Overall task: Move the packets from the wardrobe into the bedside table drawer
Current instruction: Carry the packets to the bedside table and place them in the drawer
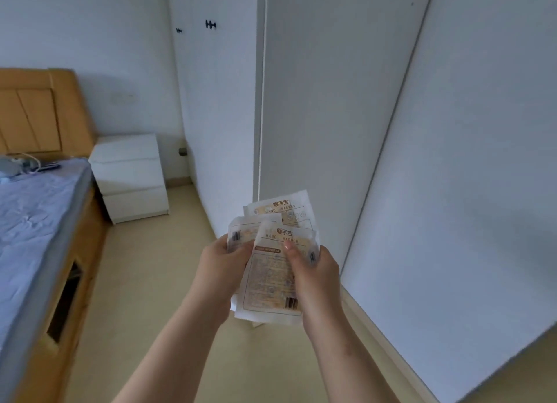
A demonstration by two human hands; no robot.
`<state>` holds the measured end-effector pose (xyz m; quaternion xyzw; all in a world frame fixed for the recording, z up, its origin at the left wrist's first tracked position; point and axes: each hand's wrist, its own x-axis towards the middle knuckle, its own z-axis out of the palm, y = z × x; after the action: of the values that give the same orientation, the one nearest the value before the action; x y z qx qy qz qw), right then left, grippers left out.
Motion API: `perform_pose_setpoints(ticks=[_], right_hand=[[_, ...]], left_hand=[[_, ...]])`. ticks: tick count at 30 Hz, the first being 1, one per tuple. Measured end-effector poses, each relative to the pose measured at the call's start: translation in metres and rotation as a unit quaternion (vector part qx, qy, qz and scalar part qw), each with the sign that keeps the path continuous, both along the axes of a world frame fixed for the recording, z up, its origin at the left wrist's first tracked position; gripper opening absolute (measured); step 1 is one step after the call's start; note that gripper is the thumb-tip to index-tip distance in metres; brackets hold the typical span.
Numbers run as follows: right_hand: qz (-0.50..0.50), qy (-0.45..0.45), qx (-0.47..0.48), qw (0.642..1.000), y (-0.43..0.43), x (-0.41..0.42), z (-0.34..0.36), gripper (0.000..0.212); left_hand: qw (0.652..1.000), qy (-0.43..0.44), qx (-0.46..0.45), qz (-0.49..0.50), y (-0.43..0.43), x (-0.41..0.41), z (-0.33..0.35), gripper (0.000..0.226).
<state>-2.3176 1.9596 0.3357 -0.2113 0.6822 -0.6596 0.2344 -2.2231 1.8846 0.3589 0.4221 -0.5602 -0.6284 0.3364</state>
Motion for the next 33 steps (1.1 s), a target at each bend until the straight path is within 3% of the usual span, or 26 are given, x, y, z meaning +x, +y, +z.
perform_pose_setpoints(ticks=[7,16,23,28,33], right_hand=[[0.086,0.016,-0.002,0.996,-0.144,-0.049,-0.014,0.023],[0.233,-0.031,0.004,0.972,-0.324,-0.010,-0.028,0.017],[0.256,-0.117,-0.002,0.960,-0.488,0.046,-0.020,0.013],[0.269,-0.115,-0.016,0.956,-0.588,0.065,-0.016,0.006],[0.285,-0.100,-0.013,0.953,-0.674,0.060,-0.032,0.006]], left_hand=[[0.994,-0.017,0.018,0.108,-0.124,-0.038,-0.007,0.013],[0.965,-0.002,0.060,0.256,-0.277,0.011,-0.029,0.007],[0.956,0.035,0.090,0.279,-0.437,0.073,-0.027,0.009],[0.948,0.050,0.083,0.304,-0.544,0.093,-0.030,0.026],[0.970,0.073,0.105,0.207,-0.620,0.086,-0.041,0.028]])
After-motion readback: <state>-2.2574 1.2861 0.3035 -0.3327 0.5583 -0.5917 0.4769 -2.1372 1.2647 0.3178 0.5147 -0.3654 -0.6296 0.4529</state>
